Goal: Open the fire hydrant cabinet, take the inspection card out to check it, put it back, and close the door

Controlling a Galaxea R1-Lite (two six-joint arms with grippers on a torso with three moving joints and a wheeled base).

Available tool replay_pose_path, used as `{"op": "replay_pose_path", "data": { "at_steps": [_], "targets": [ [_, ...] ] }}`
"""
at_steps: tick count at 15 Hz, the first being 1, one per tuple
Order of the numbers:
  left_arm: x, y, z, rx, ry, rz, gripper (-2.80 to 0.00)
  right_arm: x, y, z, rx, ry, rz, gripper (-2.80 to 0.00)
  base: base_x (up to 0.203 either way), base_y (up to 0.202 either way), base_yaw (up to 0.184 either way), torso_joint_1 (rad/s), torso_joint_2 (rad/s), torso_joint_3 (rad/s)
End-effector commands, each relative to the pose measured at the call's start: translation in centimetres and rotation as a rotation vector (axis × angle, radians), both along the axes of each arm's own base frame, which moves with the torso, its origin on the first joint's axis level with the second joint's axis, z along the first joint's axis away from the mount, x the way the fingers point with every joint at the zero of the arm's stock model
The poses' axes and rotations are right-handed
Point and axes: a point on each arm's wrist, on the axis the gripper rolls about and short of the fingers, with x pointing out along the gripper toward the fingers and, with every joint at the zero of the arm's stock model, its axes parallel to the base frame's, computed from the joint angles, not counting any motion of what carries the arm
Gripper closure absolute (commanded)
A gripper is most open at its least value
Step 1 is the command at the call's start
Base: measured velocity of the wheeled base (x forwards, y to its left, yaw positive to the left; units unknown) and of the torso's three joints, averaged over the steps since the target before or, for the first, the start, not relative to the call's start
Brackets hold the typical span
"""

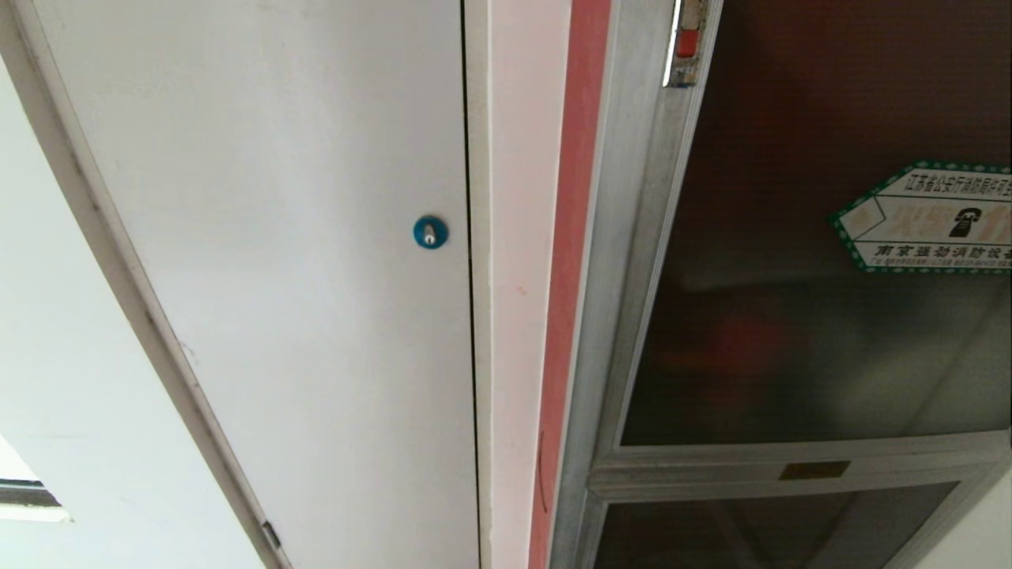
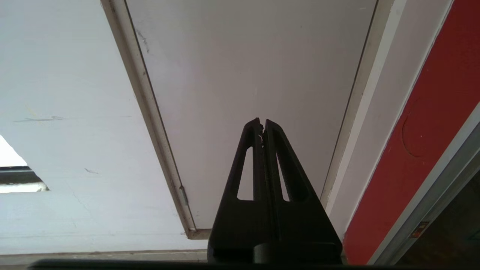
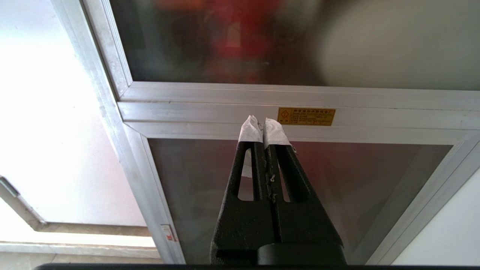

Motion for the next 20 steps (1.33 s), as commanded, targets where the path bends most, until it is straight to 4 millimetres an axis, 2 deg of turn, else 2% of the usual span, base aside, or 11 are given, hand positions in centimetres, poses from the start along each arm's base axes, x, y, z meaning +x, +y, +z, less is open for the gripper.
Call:
{"op": "replay_pose_path", "data": {
  "at_steps": [1,15,17,20],
  "targets": [
    [0.0,0.0,-0.2,0.000,0.005,0.000,0.00,0.0,0.0,0.0,0.000,-0.003,0.001,0.00,0.000,0.000,0.000,0.000,0.00,0.000],
    [0.0,0.0,-0.2,0.000,0.005,0.000,0.00,0.0,0.0,0.0,-0.003,-0.002,-0.010,0.00,0.000,0.000,0.000,0.000,0.00,0.000],
    [0.0,0.0,-0.2,0.000,0.005,0.000,0.00,-0.3,0.0,0.9,-0.002,-0.017,-0.011,0.00,0.000,0.000,0.000,0.000,0.00,0.000],
    [0.0,0.0,-0.2,0.000,0.005,0.000,0.00,-1.1,0.0,4.2,-0.002,-0.020,0.015,0.00,0.000,0.000,0.000,0.000,0.00,0.000]
  ]
}}
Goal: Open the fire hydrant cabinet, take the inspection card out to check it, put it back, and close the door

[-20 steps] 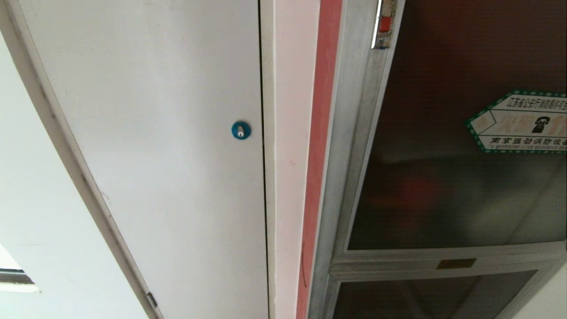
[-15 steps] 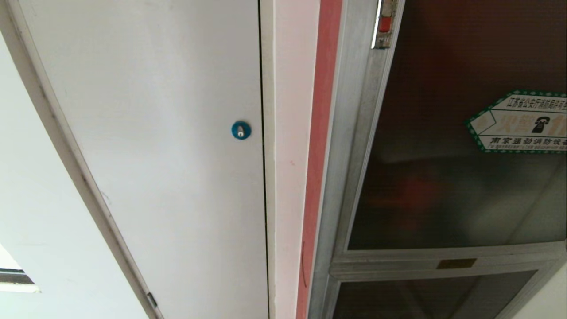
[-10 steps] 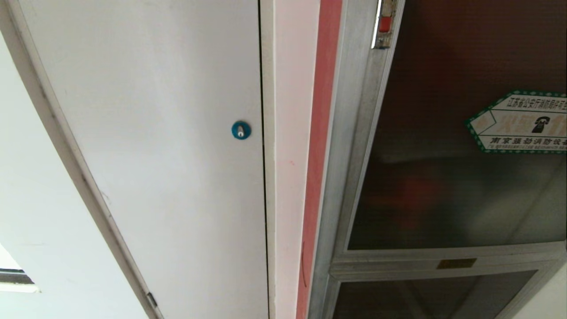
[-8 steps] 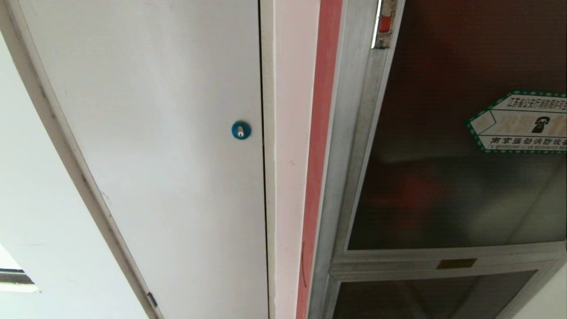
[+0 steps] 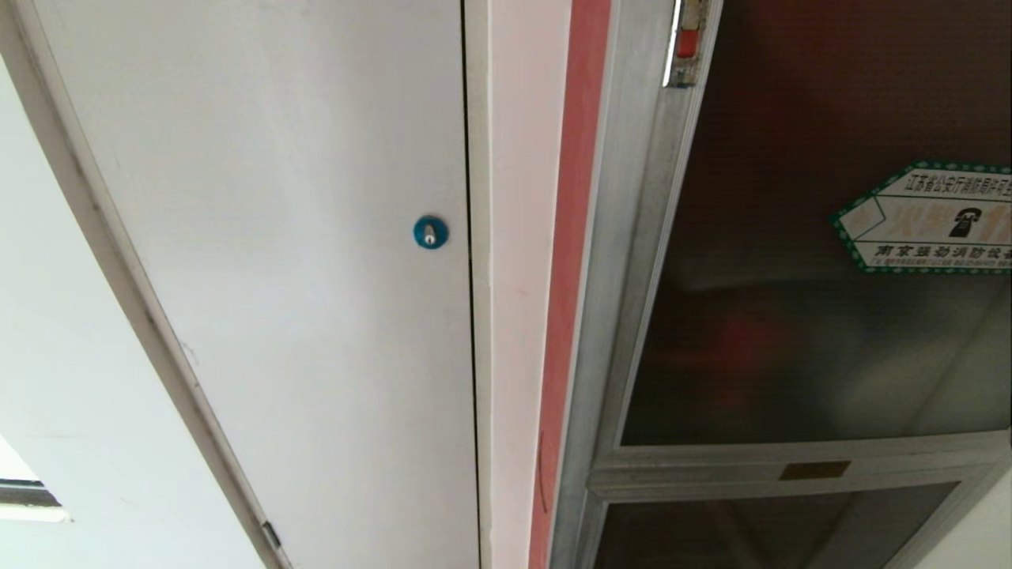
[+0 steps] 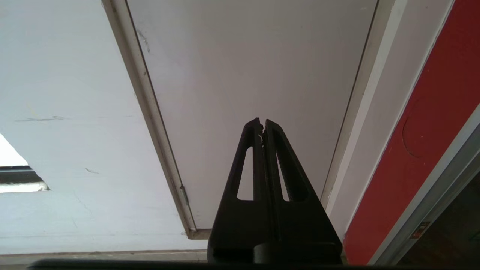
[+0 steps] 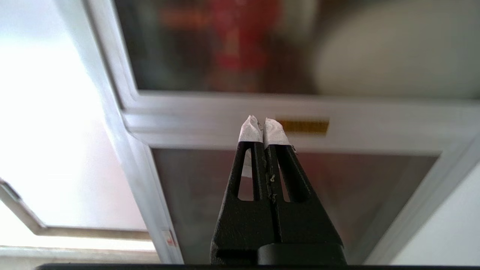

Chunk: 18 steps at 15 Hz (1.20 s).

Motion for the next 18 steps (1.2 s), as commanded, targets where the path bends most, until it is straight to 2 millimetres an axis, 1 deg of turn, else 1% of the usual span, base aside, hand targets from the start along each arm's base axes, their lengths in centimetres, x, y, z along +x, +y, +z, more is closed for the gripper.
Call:
{"op": "replay_pose_path", "data": {
  "at_steps": [1,3,4,6,7,9,11,13,15,18],
  "targets": [
    [0.0,0.0,-0.2,0.000,0.005,0.000,0.00,-0.1,0.1,2.9,0.000,0.014,0.034,0.00,0.000,0.000,0.000,0.000,0.00,0.000],
    [0.0,0.0,-0.2,0.000,0.005,0.000,0.00,0.5,0.2,5.6,0.000,0.032,0.089,0.00,0.000,0.000,0.000,0.000,0.00,0.000],
    [0.0,0.0,-0.2,0.000,0.005,0.000,0.00,1.0,0.3,7.2,0.000,0.040,0.135,0.00,0.000,0.000,0.000,0.000,0.00,0.000],
    [0.1,0.0,-0.2,0.000,0.006,0.000,0.00,2.5,0.6,10.8,0.002,0.062,0.248,0.00,0.000,0.000,0.000,0.000,0.00,0.000],
    [0.0,0.0,-0.2,0.000,0.005,0.000,0.00,3.8,0.7,12.5,0.006,0.081,0.308,0.00,0.000,0.000,0.000,0.000,0.00,0.000],
    [0.0,0.0,-0.2,0.000,0.005,0.000,0.00,6.9,0.9,15.5,0.018,0.130,0.412,0.00,0.000,0.000,0.000,0.000,0.00,0.000],
    [0.0,0.0,-0.2,0.000,0.005,0.000,0.00,10.9,1.2,18.0,0.034,0.180,0.509,0.00,0.000,0.000,0.000,0.000,0.00,0.000],
    [0.0,0.0,-0.2,0.000,0.005,0.000,0.00,14.6,1.8,20.5,0.038,0.191,0.596,0.00,0.000,0.000,0.000,0.000,0.00,0.000],
    [0.0,0.0,-0.2,0.000,0.005,0.000,0.00,18.0,2.9,23.0,0.030,0.174,0.675,0.00,0.000,0.000,0.000,0.000,0.00,0.000],
    [0.0,0.0,-0.2,0.000,0.005,0.000,0.00,22.2,5.2,25.5,0.018,0.146,0.767,0.00,0.000,0.000,0.000,0.000,0.00,0.000]
  ]
}}
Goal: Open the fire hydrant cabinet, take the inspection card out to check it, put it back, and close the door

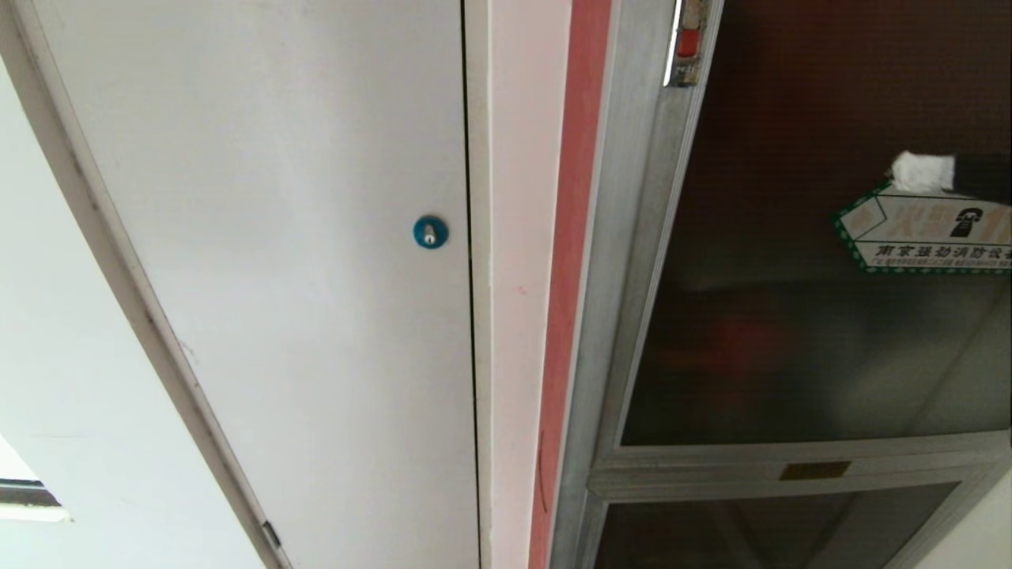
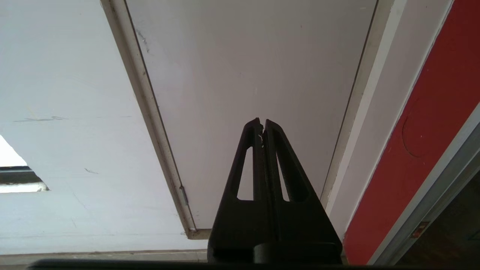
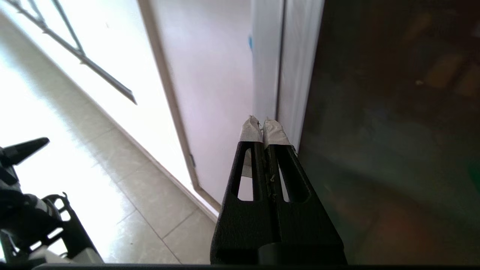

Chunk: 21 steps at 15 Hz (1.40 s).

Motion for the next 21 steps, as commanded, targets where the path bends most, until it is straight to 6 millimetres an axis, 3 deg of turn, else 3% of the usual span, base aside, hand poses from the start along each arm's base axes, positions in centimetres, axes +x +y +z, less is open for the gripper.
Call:
{"op": "replay_pose_path", "data": {
  "at_steps": [1,5,10,21],
  "targets": [
    [0.0,0.0,-0.2,0.000,0.005,0.000,0.00,5.8,2.5,0.8,-0.009,0.041,0.064,0.00,0.000,0.000,0.000,0.000,0.00,0.000],
    [0.0,0.0,-0.2,0.000,0.005,0.000,0.00,9.5,5.0,3.0,0.000,-0.018,0.065,0.00,0.000,0.000,0.000,0.000,0.00,0.000],
    [0.0,0.0,-0.2,0.000,0.005,0.000,0.00,11.4,5.8,4.0,0.008,-0.055,0.058,0.00,0.000,0.000,0.000,0.000,0.00,0.000],
    [0.0,0.0,-0.2,0.000,0.005,0.000,0.00,12.6,6.0,4.6,0.019,-0.089,-0.035,0.00,0.000,0.000,0.000,0.000,0.00,0.000]
  ]
}}
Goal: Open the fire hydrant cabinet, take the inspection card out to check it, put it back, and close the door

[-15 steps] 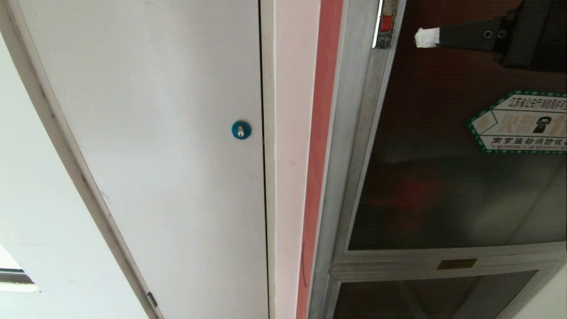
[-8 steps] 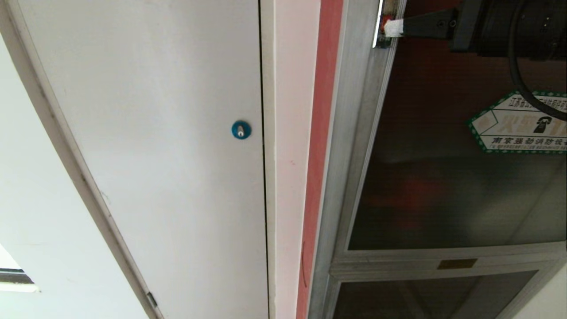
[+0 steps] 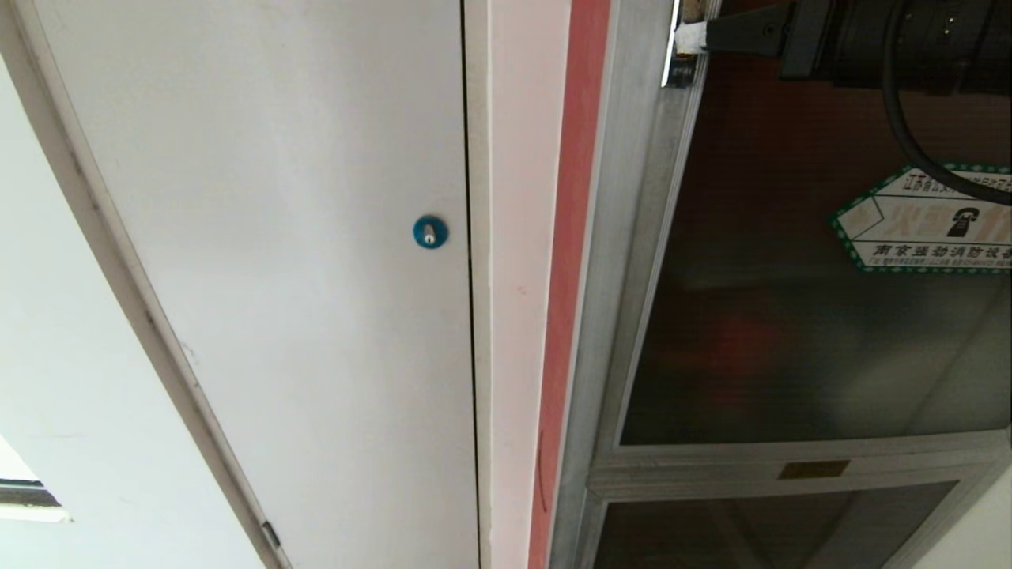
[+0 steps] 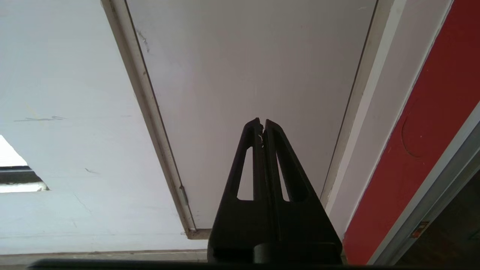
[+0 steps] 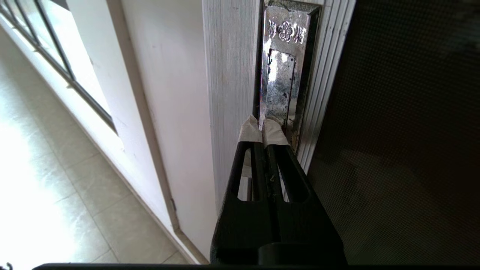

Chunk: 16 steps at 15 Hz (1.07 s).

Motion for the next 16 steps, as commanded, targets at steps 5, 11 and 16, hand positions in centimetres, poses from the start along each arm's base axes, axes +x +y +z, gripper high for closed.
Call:
{"op": "replay_pose_path", "data": {
  "at_steps": [5,11,16],
  "targets": [
    [0.0,0.0,-0.2,0.000,0.005,0.000,0.00,-0.6,-0.2,-1.3,-0.014,0.051,-0.012,0.00,0.000,0.000,0.000,0.000,0.00,0.000],
    [0.0,0.0,-0.2,0.000,0.005,0.000,0.00,-3.8,-0.4,0.3,0.018,0.015,0.023,0.00,0.000,0.000,0.000,0.000,0.00,0.000],
    [0.0,0.0,-0.2,0.000,0.005,0.000,0.00,-8.5,0.5,-0.8,0.093,0.073,0.066,0.00,0.000,0.000,0.000,0.000,0.00,0.000]
  ]
}}
